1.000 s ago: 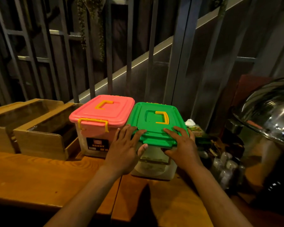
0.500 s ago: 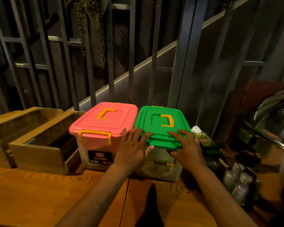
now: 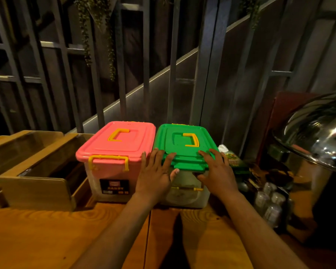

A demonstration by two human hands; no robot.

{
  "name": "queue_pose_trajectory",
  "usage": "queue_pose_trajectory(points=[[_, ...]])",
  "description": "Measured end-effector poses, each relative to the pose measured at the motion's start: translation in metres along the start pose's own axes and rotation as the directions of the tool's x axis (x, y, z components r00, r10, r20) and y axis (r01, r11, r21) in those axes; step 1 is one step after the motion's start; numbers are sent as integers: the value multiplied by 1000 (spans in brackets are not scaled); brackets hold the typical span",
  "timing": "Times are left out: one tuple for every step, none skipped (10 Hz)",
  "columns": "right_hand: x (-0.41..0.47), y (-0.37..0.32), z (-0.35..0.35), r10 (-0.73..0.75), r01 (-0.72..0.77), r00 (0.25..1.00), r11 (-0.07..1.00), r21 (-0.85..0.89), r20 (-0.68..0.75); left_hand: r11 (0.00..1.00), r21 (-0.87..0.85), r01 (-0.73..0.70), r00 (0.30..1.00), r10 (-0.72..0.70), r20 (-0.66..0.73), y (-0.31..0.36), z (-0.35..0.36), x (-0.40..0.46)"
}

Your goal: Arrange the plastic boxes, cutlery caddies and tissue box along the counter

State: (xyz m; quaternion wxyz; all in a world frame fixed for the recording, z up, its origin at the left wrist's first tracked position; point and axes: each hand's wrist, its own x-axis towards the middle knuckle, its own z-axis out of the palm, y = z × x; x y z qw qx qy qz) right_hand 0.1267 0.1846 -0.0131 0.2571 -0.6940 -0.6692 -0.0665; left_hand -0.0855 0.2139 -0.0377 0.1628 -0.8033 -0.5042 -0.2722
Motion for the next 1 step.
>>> queue_pose_trajectory(points=[[-7, -8, 3, 39, -41, 998, 998, -39, -46, 994, -36, 105, 994, -105, -3, 12, -3, -1]])
